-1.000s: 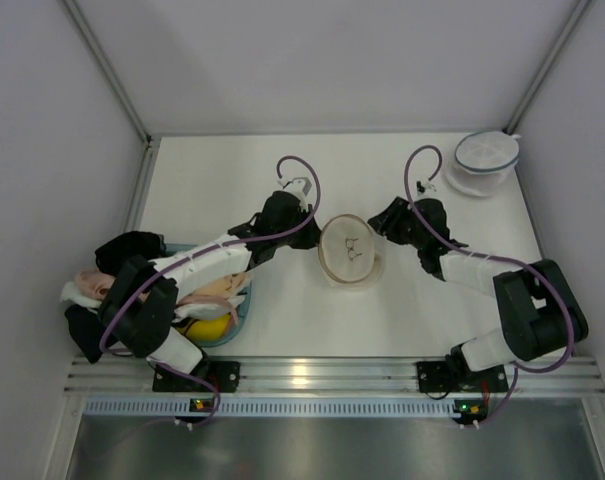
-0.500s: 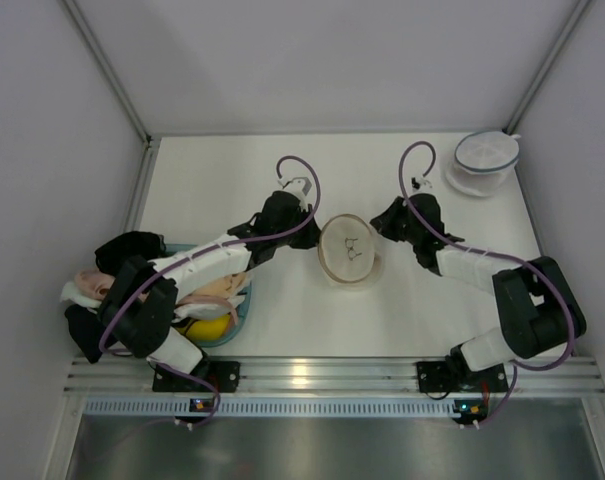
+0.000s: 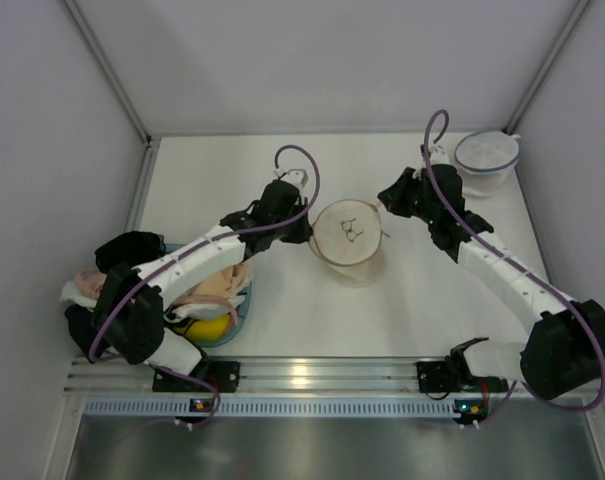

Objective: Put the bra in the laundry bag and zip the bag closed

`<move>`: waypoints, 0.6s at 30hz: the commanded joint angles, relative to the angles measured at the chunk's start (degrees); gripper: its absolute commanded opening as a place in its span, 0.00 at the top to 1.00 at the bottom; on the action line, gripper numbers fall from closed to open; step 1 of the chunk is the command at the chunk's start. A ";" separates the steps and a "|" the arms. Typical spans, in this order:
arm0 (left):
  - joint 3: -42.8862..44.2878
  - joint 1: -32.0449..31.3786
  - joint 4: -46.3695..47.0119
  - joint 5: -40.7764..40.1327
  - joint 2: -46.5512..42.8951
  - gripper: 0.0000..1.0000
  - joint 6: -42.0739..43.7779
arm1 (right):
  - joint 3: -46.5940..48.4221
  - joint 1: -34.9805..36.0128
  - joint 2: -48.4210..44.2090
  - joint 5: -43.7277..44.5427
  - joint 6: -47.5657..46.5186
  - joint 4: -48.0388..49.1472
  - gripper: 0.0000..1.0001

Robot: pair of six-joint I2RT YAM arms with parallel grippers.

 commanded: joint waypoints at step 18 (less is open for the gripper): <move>6.18 0.14 -18.24 5.09 -1.95 0.74 4.60 | 6.79 1.99 -10.68 -7.66 -9.83 -14.94 1.00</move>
